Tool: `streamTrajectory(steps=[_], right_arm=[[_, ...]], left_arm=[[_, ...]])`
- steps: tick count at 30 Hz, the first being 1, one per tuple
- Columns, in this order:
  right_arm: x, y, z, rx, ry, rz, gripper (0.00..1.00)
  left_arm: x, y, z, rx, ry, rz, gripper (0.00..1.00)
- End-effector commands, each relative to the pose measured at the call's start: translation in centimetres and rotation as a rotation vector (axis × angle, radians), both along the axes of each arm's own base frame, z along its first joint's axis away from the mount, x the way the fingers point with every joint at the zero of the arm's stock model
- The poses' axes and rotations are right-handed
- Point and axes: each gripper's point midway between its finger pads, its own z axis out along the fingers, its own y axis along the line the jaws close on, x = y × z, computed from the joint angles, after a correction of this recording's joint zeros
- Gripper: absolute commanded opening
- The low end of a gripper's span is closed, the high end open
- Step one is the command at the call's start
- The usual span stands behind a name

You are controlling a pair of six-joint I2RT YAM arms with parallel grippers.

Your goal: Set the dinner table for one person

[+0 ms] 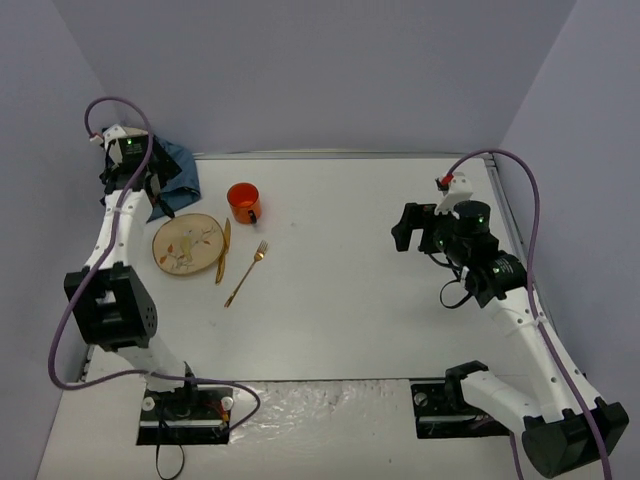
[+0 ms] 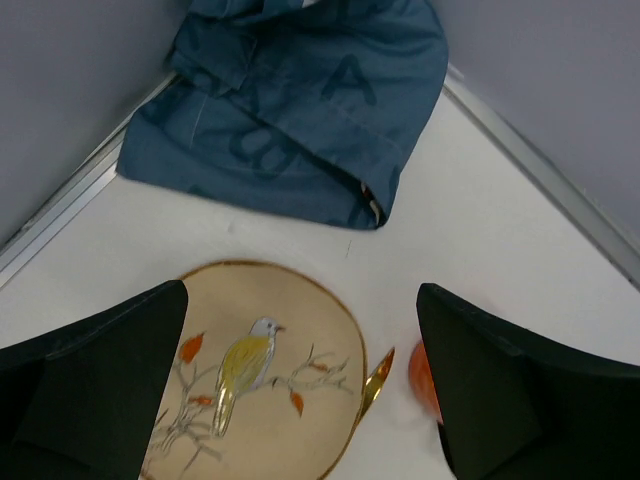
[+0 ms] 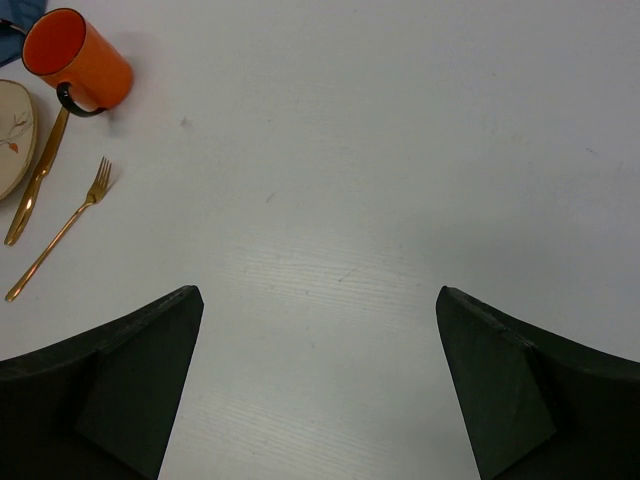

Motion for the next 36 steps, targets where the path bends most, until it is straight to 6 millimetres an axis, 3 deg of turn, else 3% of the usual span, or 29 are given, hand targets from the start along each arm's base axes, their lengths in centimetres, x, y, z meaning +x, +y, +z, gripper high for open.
streamTrajectory(steps=[1, 3, 5, 11, 13, 19, 25, 33, 36], right_arm=[[1.2, 2.0, 2.6, 0.075, -0.09, 0.076, 1.0], [1.3, 2.5, 1.9, 0.079, -0.081, 0.096, 1.0], [1.3, 3.0, 0.8, 0.087, -0.056, 0.122, 1.0], [1.2, 4.6, -1.9, 0.111, 0.012, 0.198, 1.0], [1.1, 4.8, -2.4, 0.112, 0.023, 0.21, 1.0], [1.5, 5.0, -2.4, 0.114, 0.007, 0.216, 1.0], [1.5, 4.9, -2.5, 0.109, 0.005, 0.207, 1.0], [1.6, 4.9, -2.0, 0.113, -0.007, 0.207, 1.0], [1.4, 4.9, -1.8, 0.117, -0.013, 0.206, 0.99]], left_arm=[[6.7, 2.0, 1.0, -0.017, -0.141, 0.013, 0.97], [9.0, 2.4, -1.5, -0.02, -0.115, 0.009, 0.97], [11.1, 2.9, -1.8, -0.002, -0.133, 0.001, 0.97], [14.3, 4.4, -6.2, 0.029, -0.08, 0.003, 0.97], [14.9, 4.6, -6.9, 0.03, -0.067, 0.003, 0.97], [15.6, 4.5, -11.8, 0.008, 0.048, -0.015, 0.97], [15.5, 4.4, -14.5, 0.015, 0.123, -0.042, 0.91], [14.2, 4.1, -17.7, -0.021, 0.229, -0.088, 0.37], [13.9, 4.2, -17.8, -0.024, 0.236, -0.116, 0.07]])
